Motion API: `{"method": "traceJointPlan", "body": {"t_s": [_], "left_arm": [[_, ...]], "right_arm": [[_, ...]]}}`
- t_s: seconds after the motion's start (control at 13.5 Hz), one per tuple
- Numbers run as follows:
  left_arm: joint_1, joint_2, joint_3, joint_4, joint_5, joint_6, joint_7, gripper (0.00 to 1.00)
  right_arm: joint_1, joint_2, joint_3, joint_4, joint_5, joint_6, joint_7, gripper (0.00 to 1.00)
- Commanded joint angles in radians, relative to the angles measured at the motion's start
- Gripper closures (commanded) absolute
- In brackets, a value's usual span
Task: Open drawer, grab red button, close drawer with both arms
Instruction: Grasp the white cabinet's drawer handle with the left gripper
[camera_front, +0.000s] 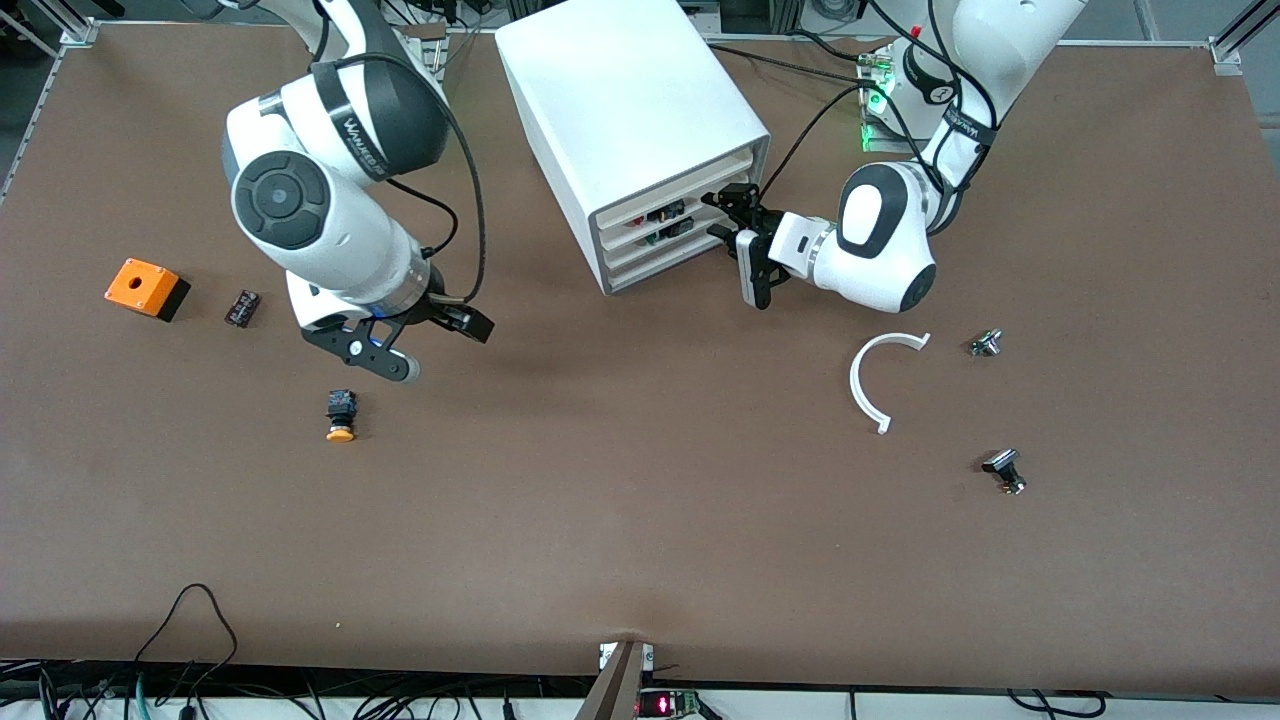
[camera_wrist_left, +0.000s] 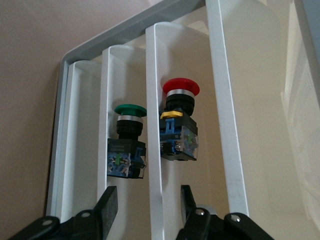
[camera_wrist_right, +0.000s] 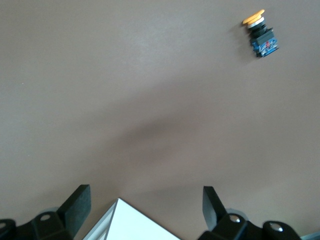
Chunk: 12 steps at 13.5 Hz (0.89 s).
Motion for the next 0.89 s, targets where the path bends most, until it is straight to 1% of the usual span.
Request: {"method": "traceJointPlan", "body": {"t_s": [0.0, 0.15, 0.22, 0.3, 0.45, 0.52, 0.82], "left_arm": [[0.001, -0.030, -0.017, -0.042, -0.032, 0.015, 0.033, 0.41], [-0.017, -0.029, -0.017, -0.042, -0.032, 0.023, 0.031, 0.42], [-0.023, -0.027, -0.017, -0.042, -0.031, 0.029, 0.031, 0.45], [-0.034, -0.027, -0.017, -0.042, -0.031, 0.029, 0.031, 0.57], [-0.038, -0.029, -0.017, -0.039, -0.028, 0.029, 0.033, 0.95], [-0.038, -0.029, -0.017, -0.037, -0.023, 0.029, 0.033, 1.00], [-0.025, -0.030, -0.013, -0.025, -0.016, 0.024, 0.033, 1.00]], "right_arm": [[0.007, 0.042, -0.007, 0.080, 0.077, -0.019, 0.038, 0.01], [0.008, 0.052, -0.007, 0.097, 0.094, -0.016, 0.072, 0.01], [0.008, 0.062, -0.007, 0.117, 0.096, -0.019, 0.077, 0.01], [0.008, 0.070, -0.007, 0.132, 0.097, -0.019, 0.077, 0.01], [0.008, 0.093, -0.005, 0.170, 0.097, -0.019, 0.110, 0.01], [0.016, 0.105, -0.005, 0.198, 0.097, -0.019, 0.127, 0.01], [0.056, 0.147, -0.007, 0.265, 0.094, -0.019, 0.232, 0.01]]}}
